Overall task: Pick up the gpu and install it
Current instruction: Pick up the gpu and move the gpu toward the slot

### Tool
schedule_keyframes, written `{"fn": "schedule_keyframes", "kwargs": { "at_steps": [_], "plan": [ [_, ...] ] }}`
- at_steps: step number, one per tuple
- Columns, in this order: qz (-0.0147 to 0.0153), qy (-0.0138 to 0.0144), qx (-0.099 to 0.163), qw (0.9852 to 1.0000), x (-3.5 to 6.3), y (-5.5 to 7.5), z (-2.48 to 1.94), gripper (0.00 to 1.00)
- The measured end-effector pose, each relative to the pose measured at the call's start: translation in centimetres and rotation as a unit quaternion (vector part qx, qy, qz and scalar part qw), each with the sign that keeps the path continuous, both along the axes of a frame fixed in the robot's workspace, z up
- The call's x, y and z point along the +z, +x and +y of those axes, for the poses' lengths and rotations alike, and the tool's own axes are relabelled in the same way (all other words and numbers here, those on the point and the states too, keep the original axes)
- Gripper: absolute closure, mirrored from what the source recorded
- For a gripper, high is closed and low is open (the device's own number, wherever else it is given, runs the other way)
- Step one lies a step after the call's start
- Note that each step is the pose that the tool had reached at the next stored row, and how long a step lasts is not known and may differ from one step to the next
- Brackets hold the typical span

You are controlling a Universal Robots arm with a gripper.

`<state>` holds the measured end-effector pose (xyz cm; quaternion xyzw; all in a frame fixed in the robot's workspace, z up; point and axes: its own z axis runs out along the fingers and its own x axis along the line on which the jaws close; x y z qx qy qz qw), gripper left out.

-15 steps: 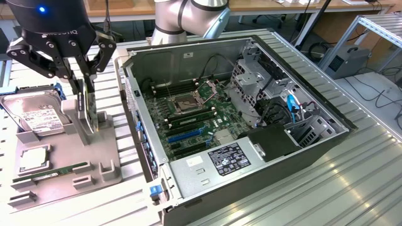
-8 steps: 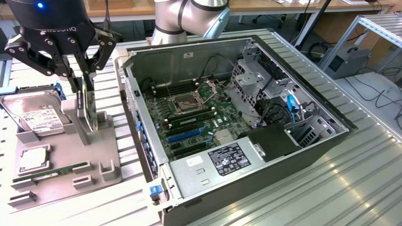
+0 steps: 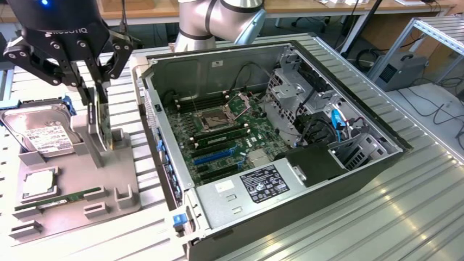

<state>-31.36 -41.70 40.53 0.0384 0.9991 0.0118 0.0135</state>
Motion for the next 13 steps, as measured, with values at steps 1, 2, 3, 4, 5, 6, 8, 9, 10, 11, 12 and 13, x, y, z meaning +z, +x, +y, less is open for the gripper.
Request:
{"fn": "schedule_keyframes", "kwargs": {
  "at_steps": [1, 2, 3, 4, 5, 6, 8, 9, 10, 11, 12, 13],
  "plan": [
    [0.0, 0.0, 0.0, 1.0, 0.04, 0.0, 0.0, 0.73],
    [0.0, 0.0, 0.0, 1.0, 0.09, 0.0, 0.0, 0.73],
    [0.0, 0.0, 0.0, 1.0, 0.13, 0.0, 0.0, 0.73],
    [0.0, 0.0, 0.0, 1.0, 0.17, 0.0, 0.0, 0.73],
    [0.0, 0.0, 0.0, 1.0, 0.21, 0.0, 0.0, 0.73],
    [0.0, 0.0, 0.0, 1.0, 0.26, 0.0, 0.0, 0.73],
    [0.0, 0.0, 0.0, 1.0, 0.35, 0.0, 0.0, 0.73],
    [0.0, 0.0, 0.0, 1.0, 0.4, 0.0, 0.0, 0.73],
    [0.0, 0.0, 0.0, 1.0, 0.45, 0.0, 0.0, 0.73],
    [0.0, 0.0, 0.0, 1.0, 0.5, 0.0, 0.0, 0.73],
    [0.0, 0.0, 0.0, 1.0, 0.55, 0.0, 0.0, 0.73],
    [0.0, 0.0, 0.0, 1.0, 0.61, 0.0, 0.0, 0.73]
  ]
}}
